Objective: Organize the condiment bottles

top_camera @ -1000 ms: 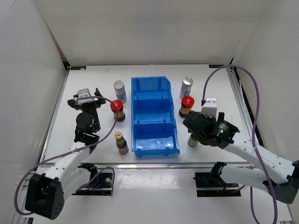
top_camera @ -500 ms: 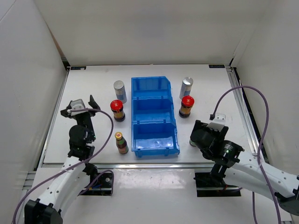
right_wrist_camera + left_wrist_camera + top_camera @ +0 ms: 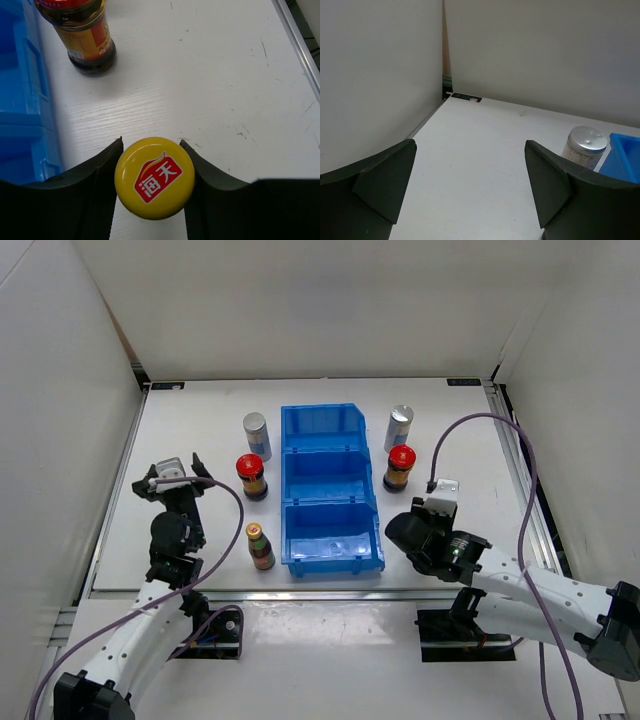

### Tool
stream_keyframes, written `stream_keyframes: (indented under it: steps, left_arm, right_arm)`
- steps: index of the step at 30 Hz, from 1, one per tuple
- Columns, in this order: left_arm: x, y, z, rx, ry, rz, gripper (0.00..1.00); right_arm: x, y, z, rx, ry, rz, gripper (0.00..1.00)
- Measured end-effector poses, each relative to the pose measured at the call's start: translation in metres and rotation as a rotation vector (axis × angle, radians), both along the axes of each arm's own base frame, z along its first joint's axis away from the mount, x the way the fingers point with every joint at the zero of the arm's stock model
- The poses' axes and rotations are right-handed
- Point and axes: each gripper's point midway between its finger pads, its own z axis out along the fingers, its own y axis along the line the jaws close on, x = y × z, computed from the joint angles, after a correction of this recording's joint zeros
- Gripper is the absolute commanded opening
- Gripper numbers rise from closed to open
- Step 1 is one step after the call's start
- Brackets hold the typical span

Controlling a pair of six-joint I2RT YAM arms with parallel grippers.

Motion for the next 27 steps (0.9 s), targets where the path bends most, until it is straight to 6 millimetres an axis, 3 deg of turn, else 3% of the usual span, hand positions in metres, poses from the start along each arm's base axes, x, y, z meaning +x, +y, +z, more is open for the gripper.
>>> stream_keyframes:
  steps: [1, 3, 6, 8, 13, 16, 20, 27]
  left_arm:
    - [0.000, 0.000, -0.003, 0.001, 0.007, 0.002, 1.00]
    - [0.000, 0.002, -0.009, 0.003, 0.023, 0.011, 1.00]
    - [0.000, 0.005, -0.014, 0.001, 0.036, 0.030, 1.00]
    - [0.000, 0.006, -0.015, -0.001, 0.040, 0.039, 1.00]
    - [-0.001, 0.008, -0.016, -0.005, 0.043, 0.050, 1.00]
    - [0.000, 0.004, -0.017, 0.010, 0.051, 0.030, 1.00]
    - [0.007, -0.012, -0.026, 0.082, 0.113, -0.063, 1.00]
    - [0.013, -0.027, -0.035, 0.111, 0.179, -0.142, 1.00]
  right_arm:
    - [-0.001, 0.000, 0.001, -0.002, 0.005, -0.002, 0.10]
    - [-0.004, 0.000, 0.005, -0.028, 0.017, 0.010, 0.01]
    - [-0.008, 0.009, 0.021, -0.050, 0.005, 0.057, 0.01]
    - [-0.008, 0.021, 0.042, -0.047, -0.030, 0.093, 0.01]
    - [-0.013, 0.070, 0.109, 0.003, -0.139, 0.204, 0.01]
    - [-0.021, 0.099, 0.130, 0.013, -0.173, 0.259, 0.01]
    - [-0.029, 0.120, 0.125, -0.023, -0.176, 0.265, 0.01]
    - [-0.032, 0.142, 0.060, -0.039, -0.145, 0.120, 0.01]
